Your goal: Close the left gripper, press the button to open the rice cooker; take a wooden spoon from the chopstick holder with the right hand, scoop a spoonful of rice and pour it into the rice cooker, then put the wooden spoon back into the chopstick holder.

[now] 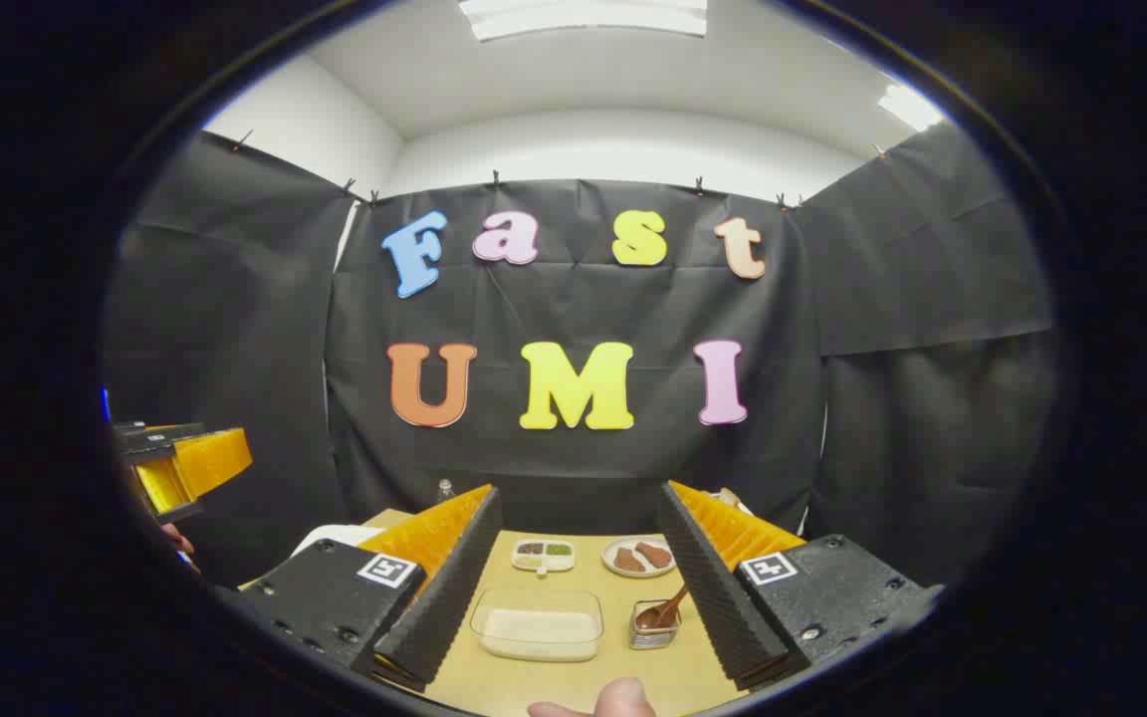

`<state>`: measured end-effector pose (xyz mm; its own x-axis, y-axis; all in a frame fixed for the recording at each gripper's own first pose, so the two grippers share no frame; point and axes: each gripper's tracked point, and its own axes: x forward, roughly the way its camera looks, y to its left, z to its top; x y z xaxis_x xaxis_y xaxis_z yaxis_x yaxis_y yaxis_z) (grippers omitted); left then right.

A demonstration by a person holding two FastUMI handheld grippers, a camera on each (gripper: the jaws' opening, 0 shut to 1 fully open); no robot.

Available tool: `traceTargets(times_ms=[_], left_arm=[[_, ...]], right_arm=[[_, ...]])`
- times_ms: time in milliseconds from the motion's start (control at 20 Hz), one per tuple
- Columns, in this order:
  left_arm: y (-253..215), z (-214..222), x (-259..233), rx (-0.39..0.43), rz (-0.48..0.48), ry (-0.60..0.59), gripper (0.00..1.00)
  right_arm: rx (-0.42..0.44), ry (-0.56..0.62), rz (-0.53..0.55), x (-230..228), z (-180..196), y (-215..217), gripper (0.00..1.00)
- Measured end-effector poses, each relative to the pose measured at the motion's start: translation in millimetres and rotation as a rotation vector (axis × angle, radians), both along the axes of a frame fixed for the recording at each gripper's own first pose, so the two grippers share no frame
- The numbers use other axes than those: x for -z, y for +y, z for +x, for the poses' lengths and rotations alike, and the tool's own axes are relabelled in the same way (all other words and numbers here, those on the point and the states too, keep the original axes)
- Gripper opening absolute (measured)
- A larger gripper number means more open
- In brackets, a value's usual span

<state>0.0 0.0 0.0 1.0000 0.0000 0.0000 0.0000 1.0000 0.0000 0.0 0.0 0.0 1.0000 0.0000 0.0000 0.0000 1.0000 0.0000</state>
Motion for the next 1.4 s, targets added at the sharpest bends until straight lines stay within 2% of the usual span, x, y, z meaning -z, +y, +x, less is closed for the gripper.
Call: traceTargets(times_ms=[500, 1400], left_arm=[[18, -5, 5, -0.034, -0.001, 0.010, 0.94], [27, -19, 12, -0.078, 0.013, 0.005, 0.94]], right_arm=[[0.004, -0.012, -0.018, -5, -8, 4, 1.00], [0.011, 0.021, 0.015, 3, -18, 5, 1.00]])
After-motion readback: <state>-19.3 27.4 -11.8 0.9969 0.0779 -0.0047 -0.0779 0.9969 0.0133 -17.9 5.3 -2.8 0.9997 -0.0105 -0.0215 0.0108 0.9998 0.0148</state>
